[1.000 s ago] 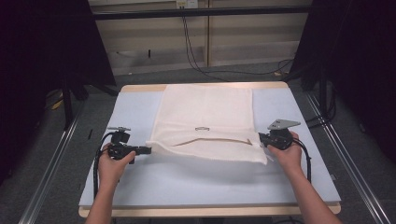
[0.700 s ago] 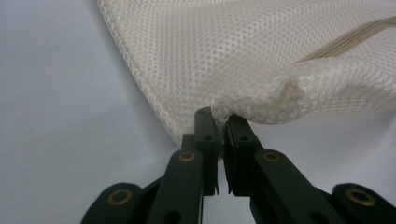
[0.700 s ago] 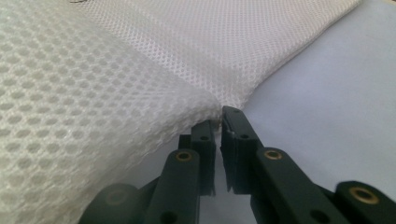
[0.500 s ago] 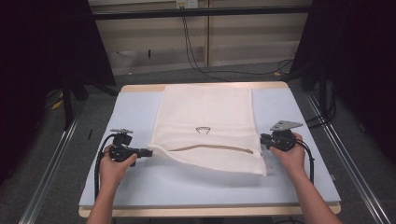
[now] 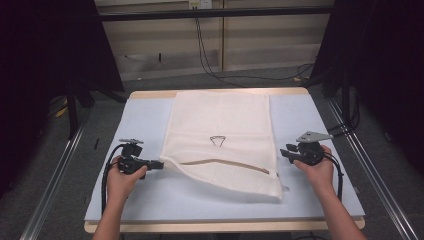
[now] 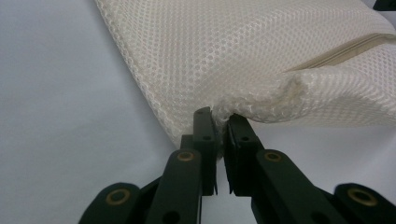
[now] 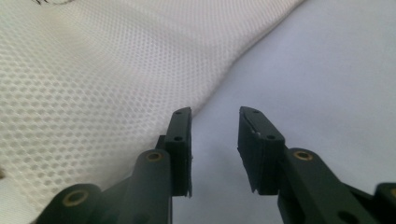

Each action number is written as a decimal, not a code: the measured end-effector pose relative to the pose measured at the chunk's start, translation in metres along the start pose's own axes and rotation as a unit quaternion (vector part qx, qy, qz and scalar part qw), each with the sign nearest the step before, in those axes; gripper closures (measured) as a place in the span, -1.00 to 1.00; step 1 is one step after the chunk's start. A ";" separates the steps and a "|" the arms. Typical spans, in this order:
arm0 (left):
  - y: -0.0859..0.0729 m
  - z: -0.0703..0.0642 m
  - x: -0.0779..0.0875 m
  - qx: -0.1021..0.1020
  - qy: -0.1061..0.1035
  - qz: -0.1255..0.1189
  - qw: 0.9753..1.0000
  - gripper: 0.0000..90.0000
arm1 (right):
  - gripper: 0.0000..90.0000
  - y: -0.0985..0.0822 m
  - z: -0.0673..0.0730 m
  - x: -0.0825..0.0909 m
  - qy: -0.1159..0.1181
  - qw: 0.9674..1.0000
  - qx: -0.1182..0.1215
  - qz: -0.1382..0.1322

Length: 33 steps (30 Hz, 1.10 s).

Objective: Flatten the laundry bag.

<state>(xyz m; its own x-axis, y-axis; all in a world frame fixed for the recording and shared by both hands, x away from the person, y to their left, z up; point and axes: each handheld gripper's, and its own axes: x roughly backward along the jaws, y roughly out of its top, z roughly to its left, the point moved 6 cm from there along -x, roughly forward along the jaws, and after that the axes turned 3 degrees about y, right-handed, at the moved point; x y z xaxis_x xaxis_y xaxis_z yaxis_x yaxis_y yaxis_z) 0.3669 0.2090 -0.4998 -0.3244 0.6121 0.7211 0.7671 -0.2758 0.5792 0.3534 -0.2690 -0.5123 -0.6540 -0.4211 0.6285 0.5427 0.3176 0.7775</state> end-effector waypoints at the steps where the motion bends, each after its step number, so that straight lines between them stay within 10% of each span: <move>1: 0.000 -0.001 0.000 0.000 0.000 0.001 1.000 0.87 | 0.34 0.002 0.002 0.000 0.000 1.000 -0.001 -0.005; 16: -0.001 0.001 0.002 -0.004 -0.005 -0.001 1.000 0.79 | 0.06 0.006 0.027 -0.017 0.038 0.999 0.000 0.018; 33: -0.005 0.019 0.018 -0.027 0.047 0.008 0.998 -0.12 | 0.05 0.000 0.023 -0.021 0.031 0.999 0.001 0.024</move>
<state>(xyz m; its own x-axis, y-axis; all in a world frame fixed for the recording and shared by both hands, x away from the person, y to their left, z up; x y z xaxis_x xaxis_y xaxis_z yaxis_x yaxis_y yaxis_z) 0.3677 0.2357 -0.4968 -0.3653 0.5353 0.7616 0.7427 -0.3256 0.5851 0.3549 -0.2402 -0.5254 -0.5927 -0.4578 0.6627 0.5715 0.3407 0.7465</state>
